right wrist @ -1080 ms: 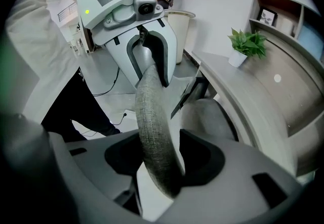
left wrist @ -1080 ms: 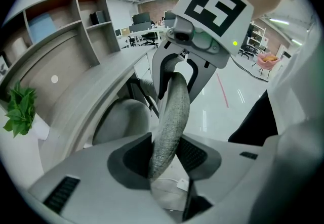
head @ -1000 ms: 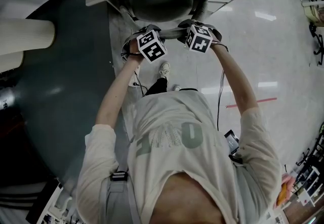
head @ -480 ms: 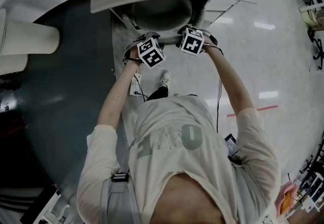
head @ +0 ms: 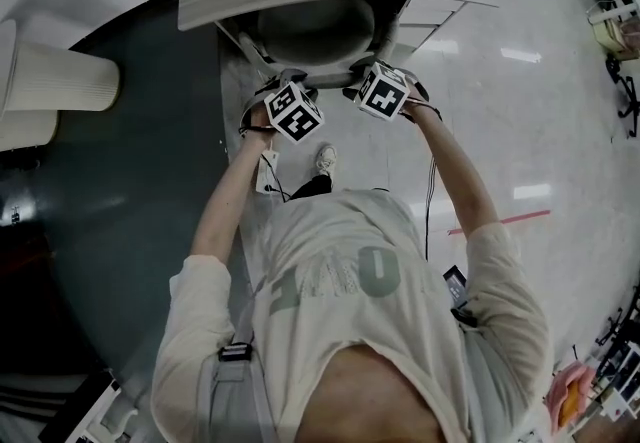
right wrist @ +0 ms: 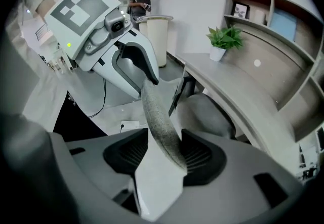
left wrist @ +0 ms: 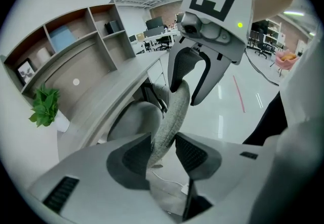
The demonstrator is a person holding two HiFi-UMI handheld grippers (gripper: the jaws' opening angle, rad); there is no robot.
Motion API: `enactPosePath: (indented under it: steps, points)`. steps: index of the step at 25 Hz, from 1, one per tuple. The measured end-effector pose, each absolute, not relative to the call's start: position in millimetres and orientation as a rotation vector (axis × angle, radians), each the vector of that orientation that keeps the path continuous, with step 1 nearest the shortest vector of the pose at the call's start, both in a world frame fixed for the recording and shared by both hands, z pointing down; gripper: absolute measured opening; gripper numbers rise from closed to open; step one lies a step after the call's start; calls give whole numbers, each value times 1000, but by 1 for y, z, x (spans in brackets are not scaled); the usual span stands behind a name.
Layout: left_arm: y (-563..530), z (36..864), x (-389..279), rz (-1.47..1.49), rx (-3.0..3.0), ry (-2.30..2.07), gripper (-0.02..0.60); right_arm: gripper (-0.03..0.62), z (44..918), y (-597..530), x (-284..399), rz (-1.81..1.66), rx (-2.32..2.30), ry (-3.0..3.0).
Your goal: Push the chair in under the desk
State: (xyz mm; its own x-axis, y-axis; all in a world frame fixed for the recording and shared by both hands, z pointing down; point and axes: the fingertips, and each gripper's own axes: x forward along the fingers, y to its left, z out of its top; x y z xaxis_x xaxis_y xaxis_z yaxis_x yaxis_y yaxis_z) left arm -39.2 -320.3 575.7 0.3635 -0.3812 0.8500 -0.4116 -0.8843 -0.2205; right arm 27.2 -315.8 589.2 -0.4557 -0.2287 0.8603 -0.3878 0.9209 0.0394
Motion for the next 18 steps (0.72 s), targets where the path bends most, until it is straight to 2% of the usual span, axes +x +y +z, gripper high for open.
enactPosePath:
  steps: [3, 4, 5, 6, 9, 13, 18]
  points:
    - [-315, 553, -42, 1400, 2560, -830, 146, 199, 575, -313, 31, 232, 474, -2095]
    - [-318, 541, -45, 1286, 2551, -899, 141, 174, 565, -314, 32, 261, 510, -2124]
    - [-323, 526, -50, 1155, 2534, -989, 140, 107, 553, -317, 33, 296, 565, -2168]
    - [-330, 511, -55, 1020, 2510, -1089, 133, 82, 538, -322, 34, 333, 636, -2224]
    - [-348, 457, -74, 672, 2446, -1356, 96, 57, 483, -341, 37, 379, 903, -2380]
    - [-351, 378, -87, 350, 2463, -1573, 20, 45, 395, -352, 41, 216, 1234, -2491]
    - [-323, 299, -93, -1, 2507, -1753, 15, 36, 304, -326, 35, -69, 1510, -2597]
